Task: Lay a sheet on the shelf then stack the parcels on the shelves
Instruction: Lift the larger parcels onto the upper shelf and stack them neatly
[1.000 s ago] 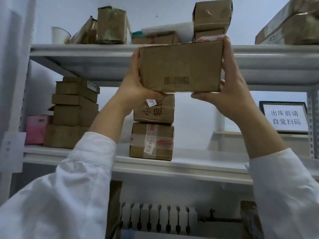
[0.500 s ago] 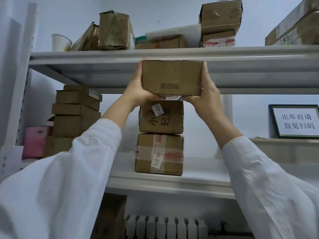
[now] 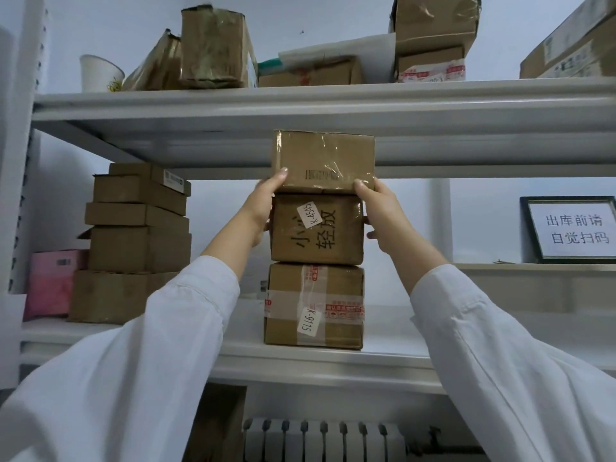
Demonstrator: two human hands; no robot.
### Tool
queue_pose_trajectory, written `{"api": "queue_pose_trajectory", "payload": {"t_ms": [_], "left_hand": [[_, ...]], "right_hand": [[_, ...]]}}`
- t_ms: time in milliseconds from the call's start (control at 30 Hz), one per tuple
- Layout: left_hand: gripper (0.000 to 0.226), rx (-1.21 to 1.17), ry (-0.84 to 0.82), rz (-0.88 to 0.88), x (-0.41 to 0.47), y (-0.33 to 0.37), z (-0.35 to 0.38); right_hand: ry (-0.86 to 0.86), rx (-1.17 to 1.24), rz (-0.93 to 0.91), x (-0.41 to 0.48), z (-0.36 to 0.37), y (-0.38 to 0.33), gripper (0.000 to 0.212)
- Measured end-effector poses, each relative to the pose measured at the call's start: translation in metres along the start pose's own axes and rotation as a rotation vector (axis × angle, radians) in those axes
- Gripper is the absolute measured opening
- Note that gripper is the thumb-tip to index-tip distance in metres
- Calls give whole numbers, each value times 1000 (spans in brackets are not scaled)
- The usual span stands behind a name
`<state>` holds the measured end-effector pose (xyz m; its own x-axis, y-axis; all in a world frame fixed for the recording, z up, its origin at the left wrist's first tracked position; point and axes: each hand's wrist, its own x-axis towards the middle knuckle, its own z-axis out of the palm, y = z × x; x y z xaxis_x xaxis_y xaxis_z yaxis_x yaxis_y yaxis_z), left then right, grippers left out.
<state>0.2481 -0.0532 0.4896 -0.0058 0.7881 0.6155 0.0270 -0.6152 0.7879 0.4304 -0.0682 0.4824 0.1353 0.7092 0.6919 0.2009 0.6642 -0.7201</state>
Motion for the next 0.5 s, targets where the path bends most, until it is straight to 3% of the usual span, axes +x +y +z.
{"api": "queue_pose_trajectory", "payload": {"t_ms": [133,233,333,433,500], "left_hand": [[61,93,134,-17,9,-8,5],[55,201,282,15,11,-8,8],[59,267,273,-7,8,-7,13],[66,255,224,-64,4,-11,15],[66,288,316,-22,-4,-17,17]], "right_hand": [[67,-23,29,5,11,5,19],[105,-38,31,10,15,10,22],[121,-36,42,10,15,11,29],[123,-22,96,4,14,12,54],[139,-6,113,-5,12,15,66]]}}
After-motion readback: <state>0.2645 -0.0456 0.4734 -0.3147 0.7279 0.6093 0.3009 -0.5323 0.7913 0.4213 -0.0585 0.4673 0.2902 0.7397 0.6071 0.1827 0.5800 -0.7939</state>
